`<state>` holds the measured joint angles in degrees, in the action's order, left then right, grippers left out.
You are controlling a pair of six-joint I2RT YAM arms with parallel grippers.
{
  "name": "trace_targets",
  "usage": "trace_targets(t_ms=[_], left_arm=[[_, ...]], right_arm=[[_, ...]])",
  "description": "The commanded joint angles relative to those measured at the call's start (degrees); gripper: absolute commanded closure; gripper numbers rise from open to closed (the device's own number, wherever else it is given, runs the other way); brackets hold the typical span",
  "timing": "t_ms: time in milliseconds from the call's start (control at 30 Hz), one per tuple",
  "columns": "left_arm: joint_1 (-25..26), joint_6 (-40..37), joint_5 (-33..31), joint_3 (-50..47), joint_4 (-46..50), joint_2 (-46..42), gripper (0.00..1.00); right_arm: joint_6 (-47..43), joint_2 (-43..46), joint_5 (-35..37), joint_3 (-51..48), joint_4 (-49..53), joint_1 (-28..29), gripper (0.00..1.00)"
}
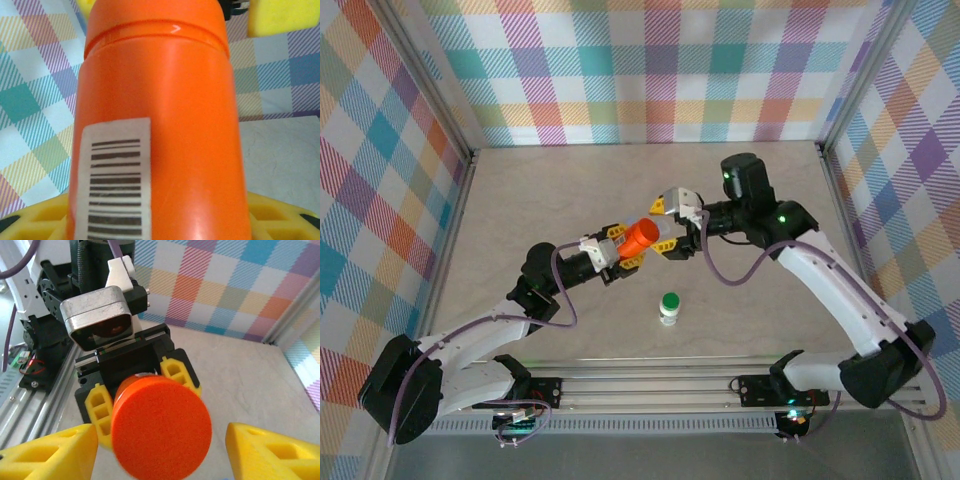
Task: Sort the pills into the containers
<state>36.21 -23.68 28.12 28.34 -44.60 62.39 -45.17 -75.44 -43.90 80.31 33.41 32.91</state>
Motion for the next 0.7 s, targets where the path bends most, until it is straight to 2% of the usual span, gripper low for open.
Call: trace_targets(t_ms=[0,200,467,667], left_arm=[[-0.35,-1.27,2.45,0.75,0.56,-1.4,1.0],[-0.36,-1.62,2.82,1.1,0.92,-0.98,1.0],[-0.36,-1.73,3.73,1.37,1.06,-1.12,1.0],[-0.35,-1.47,3.69,1.53,0.87,-1.26,1.0]], right_arm=[[-11.22,-3.86,-3.5,6.54,10.13,-0.21,0.33],[-14.2,-8.89,-5.22,12.71,16.9,-0.21,0.38],[-15.36,-11.36,-4.66,14.67,20.18,-0.17,0.39],[-13.53,-12.19,-4.63,15.52,20.82,-0.17,0.59]])
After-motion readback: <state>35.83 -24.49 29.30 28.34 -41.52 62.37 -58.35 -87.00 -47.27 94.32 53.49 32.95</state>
